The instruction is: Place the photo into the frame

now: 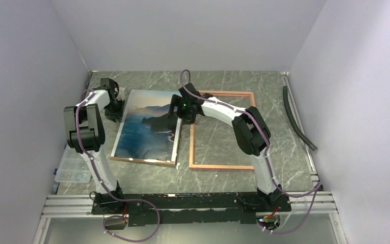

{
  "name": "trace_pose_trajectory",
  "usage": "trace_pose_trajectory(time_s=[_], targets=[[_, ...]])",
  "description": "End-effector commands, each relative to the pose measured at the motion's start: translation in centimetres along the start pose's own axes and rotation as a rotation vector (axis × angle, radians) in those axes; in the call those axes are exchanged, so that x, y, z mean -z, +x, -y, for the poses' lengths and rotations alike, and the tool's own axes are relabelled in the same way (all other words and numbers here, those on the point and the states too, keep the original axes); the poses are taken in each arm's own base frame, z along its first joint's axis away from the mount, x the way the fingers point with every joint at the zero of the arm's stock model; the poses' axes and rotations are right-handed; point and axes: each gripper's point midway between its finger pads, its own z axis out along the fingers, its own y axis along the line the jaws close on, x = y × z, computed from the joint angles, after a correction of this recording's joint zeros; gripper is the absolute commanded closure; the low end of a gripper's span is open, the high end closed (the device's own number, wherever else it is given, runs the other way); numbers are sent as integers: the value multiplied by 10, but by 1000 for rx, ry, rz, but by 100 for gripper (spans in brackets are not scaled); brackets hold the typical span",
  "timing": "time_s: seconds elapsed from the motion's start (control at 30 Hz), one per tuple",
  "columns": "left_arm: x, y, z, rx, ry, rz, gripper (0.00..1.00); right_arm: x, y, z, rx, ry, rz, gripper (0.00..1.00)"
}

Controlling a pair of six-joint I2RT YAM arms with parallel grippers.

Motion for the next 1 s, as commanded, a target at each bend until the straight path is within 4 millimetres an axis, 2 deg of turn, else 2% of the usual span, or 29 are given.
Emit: trace_pose_trajectory(time_s=[0.0,0.17,0.27,0.7,0.83,0.97], targets=[[-15,26,23,-25,72,-83,64,45,-12,-81,57,-273,55,13],[-14,26,23,-42,68,-81,66,63,-7,-96,117,-314,59,13],[-15,27,25,-51,65,-83,66,69,-7,-96,133,-289,64,12],[-14,27,32,-79,65,-85,68,40,14,-63,284,-52,16,12],[-12,26,35,-84,73,-86,69,38,17,-61,329,-12,28,12],[-11,27,37,-85,78,-88,69,41,18,-70,349,-48,35,12]])
